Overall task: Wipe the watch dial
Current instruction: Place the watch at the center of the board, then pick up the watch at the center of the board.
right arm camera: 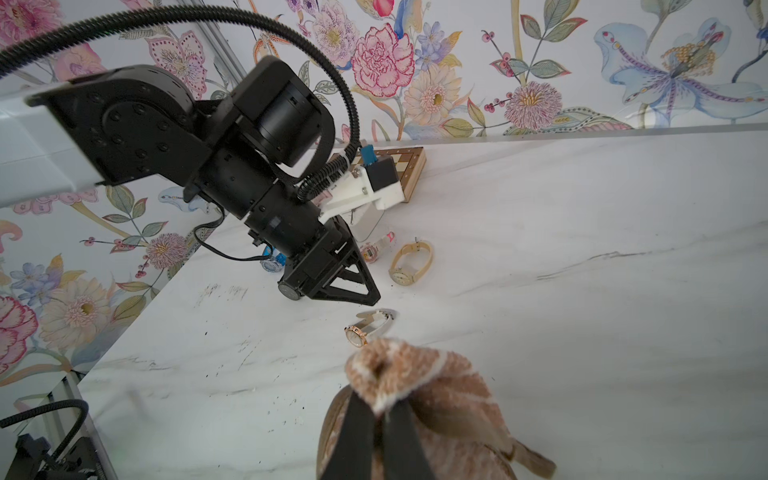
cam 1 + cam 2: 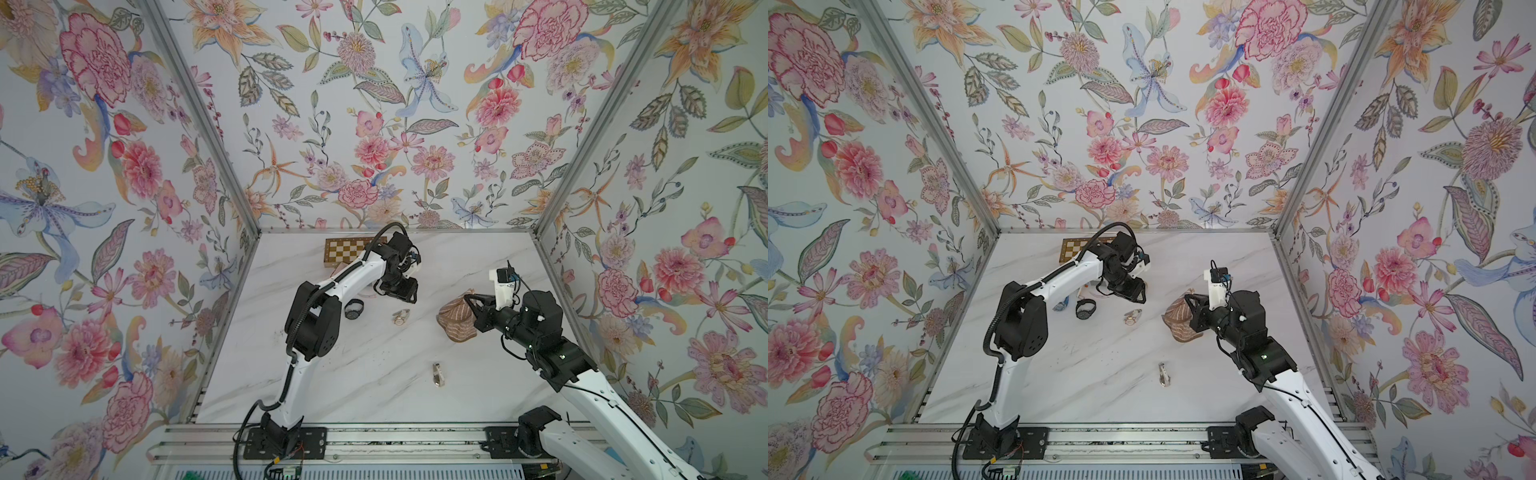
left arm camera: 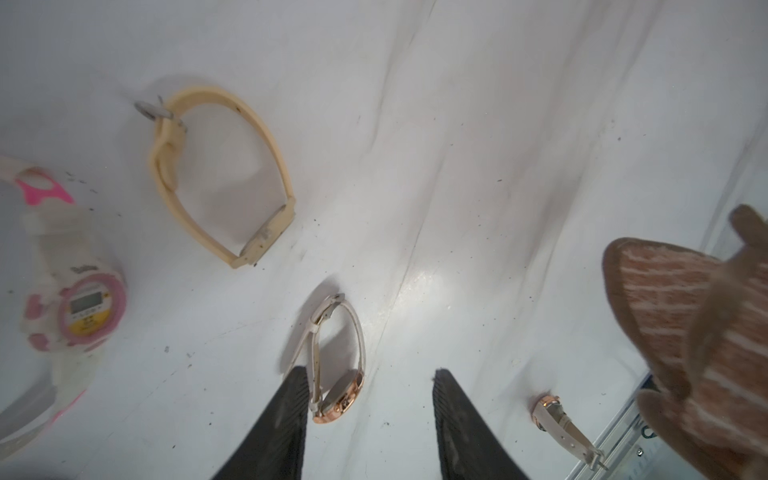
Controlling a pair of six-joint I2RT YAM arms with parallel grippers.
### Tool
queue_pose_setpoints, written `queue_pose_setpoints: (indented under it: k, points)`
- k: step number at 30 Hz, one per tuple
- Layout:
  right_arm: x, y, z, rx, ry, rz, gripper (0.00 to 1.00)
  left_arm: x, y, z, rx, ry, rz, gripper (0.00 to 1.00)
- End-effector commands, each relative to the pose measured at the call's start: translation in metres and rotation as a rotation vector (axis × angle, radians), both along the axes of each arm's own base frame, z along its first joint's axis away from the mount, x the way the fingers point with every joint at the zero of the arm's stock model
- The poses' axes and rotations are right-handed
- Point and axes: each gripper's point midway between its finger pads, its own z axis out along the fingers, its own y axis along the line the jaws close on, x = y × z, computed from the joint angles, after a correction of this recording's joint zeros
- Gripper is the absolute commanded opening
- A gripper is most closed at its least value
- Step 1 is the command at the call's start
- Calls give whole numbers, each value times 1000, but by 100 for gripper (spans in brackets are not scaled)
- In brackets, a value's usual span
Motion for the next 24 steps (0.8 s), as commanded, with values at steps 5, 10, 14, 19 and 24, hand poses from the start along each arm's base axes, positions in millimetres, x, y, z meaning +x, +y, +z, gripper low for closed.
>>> queue_pose_setpoints:
  k: [5,10,14,19,24]
  points:
    - [6,-12,23,-9,-30,-70,0,-7,8,114,-272,-290,82,52]
    - [6,-18,32,-7,-25,-107,0,-36,32,145,-416,-421,148,52]
    - [4,-20,37,13,-22,-117,0,-63,49,146,-544,-435,238,51]
    - [0,-24,34,25,-3,-138,0,-111,52,141,-685,-440,276,51]
    - [-6,-26,25,37,14,-143,0,-158,39,107,-542,-530,175,52]
